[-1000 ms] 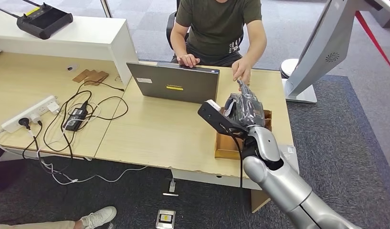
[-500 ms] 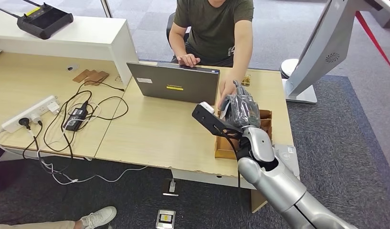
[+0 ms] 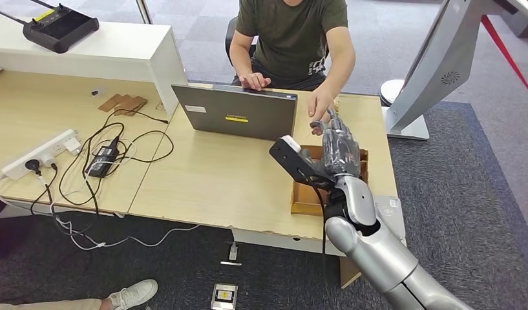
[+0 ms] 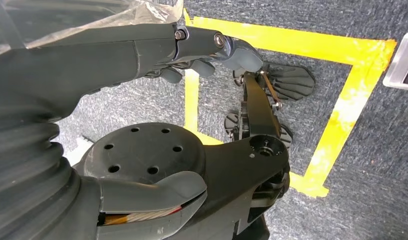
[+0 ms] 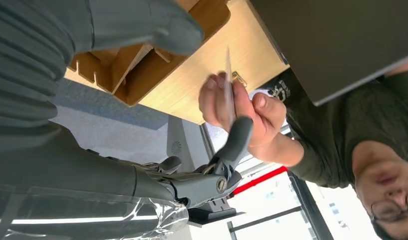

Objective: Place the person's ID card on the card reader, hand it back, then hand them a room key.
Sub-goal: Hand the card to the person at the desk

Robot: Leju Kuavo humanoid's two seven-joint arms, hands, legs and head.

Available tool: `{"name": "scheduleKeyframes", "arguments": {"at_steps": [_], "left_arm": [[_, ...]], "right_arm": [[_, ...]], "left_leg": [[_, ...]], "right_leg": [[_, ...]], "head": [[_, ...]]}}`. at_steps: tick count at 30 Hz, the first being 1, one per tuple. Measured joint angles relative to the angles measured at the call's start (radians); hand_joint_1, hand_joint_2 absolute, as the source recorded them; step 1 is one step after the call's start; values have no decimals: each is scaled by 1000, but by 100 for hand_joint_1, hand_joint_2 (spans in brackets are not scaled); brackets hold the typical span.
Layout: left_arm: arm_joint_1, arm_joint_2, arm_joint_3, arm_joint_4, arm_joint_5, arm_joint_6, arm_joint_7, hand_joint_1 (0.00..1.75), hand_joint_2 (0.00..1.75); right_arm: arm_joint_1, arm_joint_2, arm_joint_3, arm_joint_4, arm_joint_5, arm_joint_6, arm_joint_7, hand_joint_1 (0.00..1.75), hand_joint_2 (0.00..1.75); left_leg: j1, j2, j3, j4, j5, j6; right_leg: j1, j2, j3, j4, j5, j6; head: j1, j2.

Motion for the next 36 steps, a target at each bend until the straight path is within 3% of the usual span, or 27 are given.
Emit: {"name": "scheduleKeyframes", "arguments": {"at_steps": [6,14,18,28,36], "left_arm": [[10,0,-1,1,7,2,-28,0,175],[45,1,-1,3,29,-2,-81,0,175],[57,3,0,5,42,-5,-89,0,175],[65,6,1,5,52,-6,-94,0,175],[72,8,2,5,62,-6,-87,0,175]], "right_arm": [[126,-50,-27,-147,52,-38,-54,0,175],[347,-133,-60,-382,416,68,-98,0,175],[421,-166,-78,-432,507,101,-137,0,175],[450,-185,-77,-430,529,139,-160,0,175],[380,-180,-34,-247,395,167,-150,0,175]], "left_leg": [[0,0,0,0,-1,0],[0,0,0,0,-3,0],[0,0,0,0,-3,0],[0,0,0,0,-3,0],[0,0,0,0,-3,0]], "right_leg": [[0,0,0,-1,-1,0],[0,1,0,-1,-2,0],[0,1,0,-1,-2,0],[0,1,1,-1,-2,0],[0,0,1,-1,-2,0]], "head": [[0,0],[0,0],[0,0],[0,0],[0,0]]}}
